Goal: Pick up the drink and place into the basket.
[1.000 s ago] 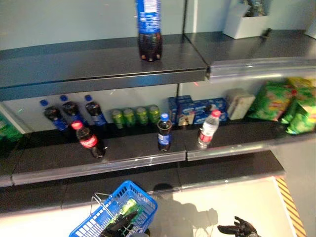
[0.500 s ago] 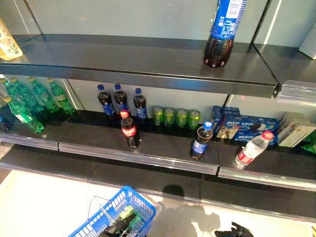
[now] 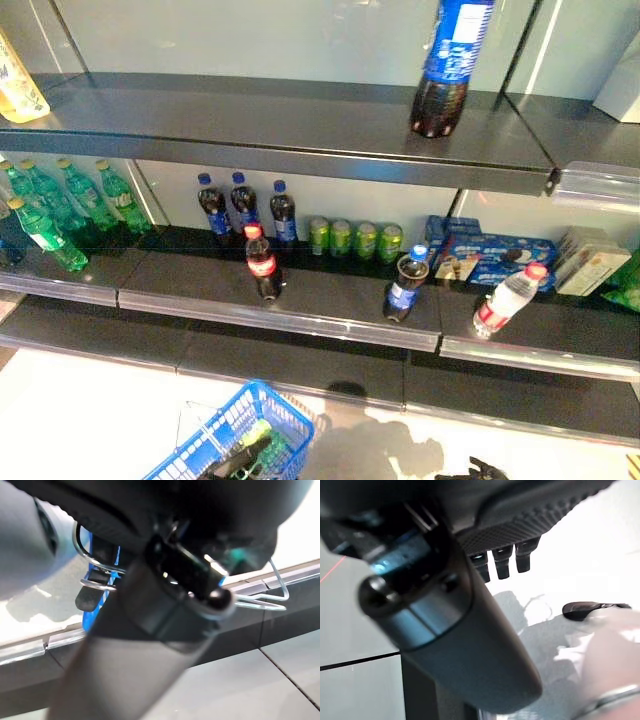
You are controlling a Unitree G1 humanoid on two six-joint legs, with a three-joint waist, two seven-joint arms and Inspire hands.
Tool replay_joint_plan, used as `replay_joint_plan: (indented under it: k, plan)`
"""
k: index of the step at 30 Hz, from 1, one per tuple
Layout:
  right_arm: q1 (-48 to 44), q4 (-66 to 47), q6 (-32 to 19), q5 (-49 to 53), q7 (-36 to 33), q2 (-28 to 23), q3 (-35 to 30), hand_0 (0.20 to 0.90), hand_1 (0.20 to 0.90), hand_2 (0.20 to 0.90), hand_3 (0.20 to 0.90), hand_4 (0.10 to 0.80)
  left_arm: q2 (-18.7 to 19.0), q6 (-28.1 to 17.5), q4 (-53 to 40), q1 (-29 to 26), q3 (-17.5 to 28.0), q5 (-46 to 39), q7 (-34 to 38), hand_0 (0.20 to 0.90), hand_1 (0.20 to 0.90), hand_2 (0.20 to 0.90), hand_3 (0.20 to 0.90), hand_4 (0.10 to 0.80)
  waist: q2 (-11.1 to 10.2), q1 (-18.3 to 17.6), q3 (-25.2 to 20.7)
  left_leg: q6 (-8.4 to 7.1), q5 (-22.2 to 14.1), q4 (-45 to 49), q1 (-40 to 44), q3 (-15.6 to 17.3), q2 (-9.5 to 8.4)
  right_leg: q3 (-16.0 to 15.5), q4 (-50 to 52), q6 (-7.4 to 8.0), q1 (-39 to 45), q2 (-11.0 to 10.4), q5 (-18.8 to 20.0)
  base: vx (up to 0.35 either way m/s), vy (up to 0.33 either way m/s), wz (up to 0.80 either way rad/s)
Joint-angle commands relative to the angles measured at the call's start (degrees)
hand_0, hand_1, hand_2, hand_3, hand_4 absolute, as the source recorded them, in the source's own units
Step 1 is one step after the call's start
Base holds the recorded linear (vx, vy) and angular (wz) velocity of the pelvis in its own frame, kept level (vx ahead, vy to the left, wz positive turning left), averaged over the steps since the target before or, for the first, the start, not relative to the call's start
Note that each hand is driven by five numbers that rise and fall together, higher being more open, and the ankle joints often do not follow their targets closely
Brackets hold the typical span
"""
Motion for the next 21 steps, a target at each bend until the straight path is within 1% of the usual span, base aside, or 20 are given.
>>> replay_joint_plan:
  k: [1,4,5,6,7,9,11,14,17,21]
  plan:
    - [-3.72,1.82,-3.21,1.99,-0.89,-2.37,-2.52,0.9,0.9,0.9,0.9,0.8,2.93,-4.56,-5.28,-5.04,0.34,-0.98,-7.34,0.3,0.3,0.3,0.2,0.1,0.45,2.03,0.42,-3.42,-6.88,5.63,2.61,-0.61,1.24,5.67,-10.92,-0.95,-4.26,2.56,11.23,0.013,-0.166,0.69]
    - [-3.62,1.94,-3.63,2.63,-0.77,-2.12,-3.16,0.9,0.9,0.9,0.9,0.8,2.79,-4.87,-5.61,-5.41,-0.55,-0.9,-7.39,0.3,0.3,0.3,0.2,0.1,0.35,1.36,0.6,-3.43,-7.45,7.08,1.85,-2.46,1.72,9.38,-15.87,-0.77,-1.66,2.05,11.6,0.028,-0.23,0.69]
    - [-3.61,1.93,-3.63,2.65,-0.78,-2.12,-3.17,0.9,0.9,0.9,0.9,0.8,2.79,-4.88,-5.62,-5.41,-0.58,-0.91,-7.38,0.3,0.3,0.3,0.2,0.1,0.36,1.32,0.65,-3.43,-7.51,7.16,1.87,-2.53,1.74,9.33,-15.95,-0.76,-1.53,2.04,11.6,0.006,-0.304,0.73]
    - [-4.2,1.47,-3.17,2.9,-0.4,-1.85,-2.82,0.9,0.9,0.9,0.9,0.8,2.71,-4.46,-6.46,-5.46,-0.78,-0.7,-7.26,0.3,0.3,0.3,0.2,0.1,0.54,1.64,0.63,-3.93,-7.44,8.03,1.6,-2.97,2.81,9.15,-16.69,-0.7,-0.58,2.04,10.15,0.021,-0.301,0.62]
    - [-4.58,1.37,-2.97,2.66,0.22,-1.6,-2.6,0.9,0.9,0.9,0.9,0.8,2.72,-4.28,-6.58,-5.41,-0.61,-0.64,-7.31,0.3,0.3,0.3,0.2,0.1,0.61,2.04,0.58,-4.53,-7.32,8.62,1.52,-2.83,3.64,7.91,-17.38,-0.61,0.19,2.15,8.76,0.032,-0.391,0.58]
    - [-5.1,0.78,-2.24,2.15,0.35,-1.2,-1.92,0.9,0.9,0.9,0.9,0.8,2.72,-4.37,-6.5,-5.08,-0.08,-0.82,-7.16,0.3,0.3,0.3,0.2,0.1,0.51,2.67,0.35,-5.57,-7.22,9.55,1.4,-2.51,5.0,6.12,-19.24,-0.81,1.79,2.3,7.59,0.036,-0.299,0.24]
    - [-5.45,0.19,-1.11,2.72,0.25,-1.08,-0.79,0.9,0.9,0.9,0.9,0.8,2.44,-4.05,-6.7,-4.61,0.29,-0.6,-6.83,0.3,0.3,0.3,0.2,0.1,0.57,3.22,0.05,-6.55,-6.45,9.72,1.28,-2.3,6.63,4.6,-21.08,-1.19,3.15,2.55,7.5,0.012,-0.277,-0.07]
    - [-5.59,-0.08,-0.67,3.42,-0.5,-1.55,-0.59,0.9,0.9,0.9,0.9,0.8,1.33,-4.89,-6.41,-4.07,-0.32,0.7,-7.71,0.3,0.3,0.3,0.2,0.1,0.99,3.13,-0.17,-7.54,-4.93,8.33,1.81,-1.79,8.35,3.29,-23.01,-1.51,4.42,2.66,7.91,-0.003,-0.139,0.1]
    - [-5.19,0.23,-0.81,2.74,-1.05,-2.24,-1.39,0.9,0.9,0.9,0.9,0.8,0.38,-5.12,-7.45,-3.83,-0.91,-0.1,-7.76,0.3,0.3,0.3,0.2,0.1,1.9,2.71,-0.48,-8.35,-3.48,5.96,2.82,-1.12,9.62,2.13,-24.12,-1.47,5.35,2.48,7.99,-0.015,-0.008,0.21]
    - [-4.25,1.41,-1.94,1.92,-0.7,-2.88,-2.58,0.9,0.9,0.9,0.9,0.8,0.57,-5.04,-7.98,-3.77,-0.38,-0.86,-6.51,0.3,0.3,0.3,0.2,0.1,2.53,2.71,-1.08,-9.15,-2.7,3.77,4.01,-0.75,10.2,0.32,-24.44,-1.1,6.08,1.9,7.82,-0.024,0.018,0.02]
